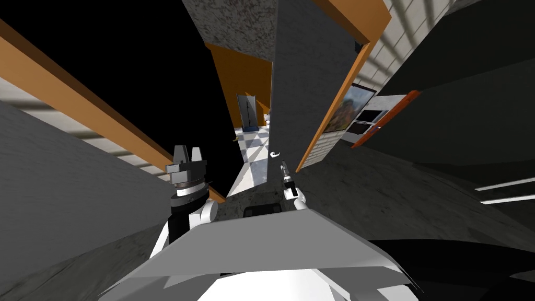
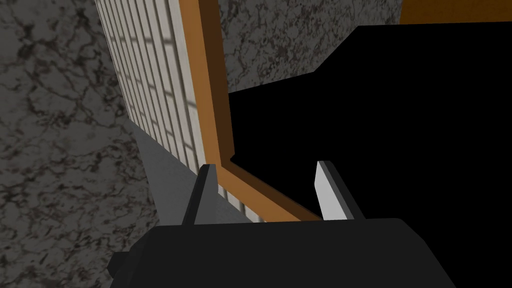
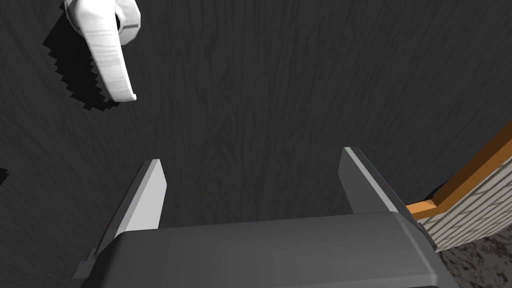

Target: Push the door open

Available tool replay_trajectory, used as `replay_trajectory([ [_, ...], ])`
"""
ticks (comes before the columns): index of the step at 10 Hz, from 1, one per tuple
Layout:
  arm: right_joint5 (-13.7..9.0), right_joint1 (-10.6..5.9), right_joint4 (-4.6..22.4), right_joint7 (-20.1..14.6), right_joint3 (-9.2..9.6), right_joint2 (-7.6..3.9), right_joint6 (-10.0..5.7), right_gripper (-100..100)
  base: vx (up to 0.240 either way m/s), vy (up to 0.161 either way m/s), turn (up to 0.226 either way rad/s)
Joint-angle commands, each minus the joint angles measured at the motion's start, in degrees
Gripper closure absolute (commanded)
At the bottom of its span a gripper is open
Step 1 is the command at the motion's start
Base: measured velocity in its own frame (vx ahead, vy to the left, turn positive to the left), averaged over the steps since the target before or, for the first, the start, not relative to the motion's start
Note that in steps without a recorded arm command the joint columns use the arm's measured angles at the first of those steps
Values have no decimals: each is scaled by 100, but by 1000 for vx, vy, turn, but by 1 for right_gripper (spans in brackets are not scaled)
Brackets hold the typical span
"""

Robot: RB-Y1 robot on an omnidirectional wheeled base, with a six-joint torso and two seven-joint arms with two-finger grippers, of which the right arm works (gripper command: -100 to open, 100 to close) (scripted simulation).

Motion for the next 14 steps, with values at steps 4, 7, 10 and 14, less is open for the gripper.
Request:
replay_trajectory([
  [4, 7, -256, 708, -65, 22, 19, -77, -100, 41, -96, 113],
  [7, 11, -405, 1110, -98, 35, 41, -118, -100, 48, -87, 103],
  [10, 14, -537, 1465, -127, 46, 64, -154, -100, 46, -80, 89],
  [14, 19, -714, 1942, -166, 60, 103, -202, -100, 25, -71, 83],
])
